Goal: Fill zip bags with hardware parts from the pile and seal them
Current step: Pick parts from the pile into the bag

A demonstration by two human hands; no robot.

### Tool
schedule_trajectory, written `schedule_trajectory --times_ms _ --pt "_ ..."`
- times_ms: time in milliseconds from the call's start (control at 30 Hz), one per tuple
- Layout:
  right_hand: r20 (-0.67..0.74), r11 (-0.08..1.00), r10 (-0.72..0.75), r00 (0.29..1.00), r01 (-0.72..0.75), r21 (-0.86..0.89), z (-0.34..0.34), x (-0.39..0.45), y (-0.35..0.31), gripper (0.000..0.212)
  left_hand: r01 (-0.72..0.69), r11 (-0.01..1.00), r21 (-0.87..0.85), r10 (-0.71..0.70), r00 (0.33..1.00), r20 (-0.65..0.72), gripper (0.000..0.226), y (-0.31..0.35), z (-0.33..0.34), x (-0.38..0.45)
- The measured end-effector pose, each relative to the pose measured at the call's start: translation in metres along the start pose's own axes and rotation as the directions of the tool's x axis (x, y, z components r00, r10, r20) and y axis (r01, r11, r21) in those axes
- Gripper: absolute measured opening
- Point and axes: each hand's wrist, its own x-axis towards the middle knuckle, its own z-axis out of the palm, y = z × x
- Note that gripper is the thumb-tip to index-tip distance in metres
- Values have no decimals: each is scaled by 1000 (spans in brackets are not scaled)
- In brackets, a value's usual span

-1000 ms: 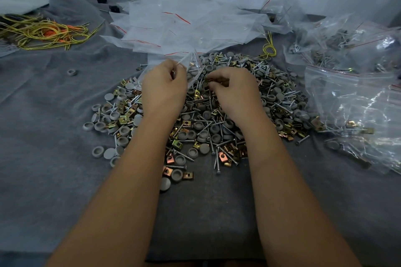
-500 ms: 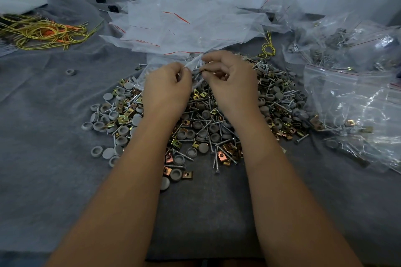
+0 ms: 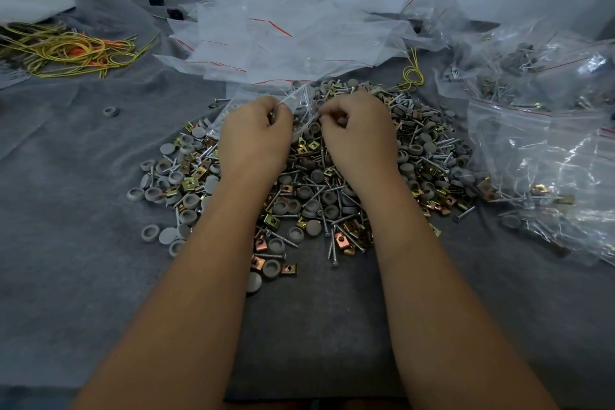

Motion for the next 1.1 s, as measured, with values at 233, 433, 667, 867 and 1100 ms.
schedule_trajectory --times_ms 233,433,667,867,1100 --pt "250 868 -34 968 152 -473 2 -3 0 27 -4 1000 18 4 1000 6 32 -2 0 1" --pt "256 863 -12 967 140 -486 1 -3 0 21 -7 1000 15 7 1000 11 38 -1 1 0" --pt "252 914 -30 967 128 -384 1 -3 -1 12 -5 1000 12 5 1000 18 36 -2 1 0" --pt "154 986 -5 988 31 -162 2 -5 -4 12 -8 1000 4 8 1000 24 35 -2 0 0" --pt "61 995 75 995 -71 -67 1 -4 -1 18 1 1000 26 -1 1000 24 34 -2 1 1"
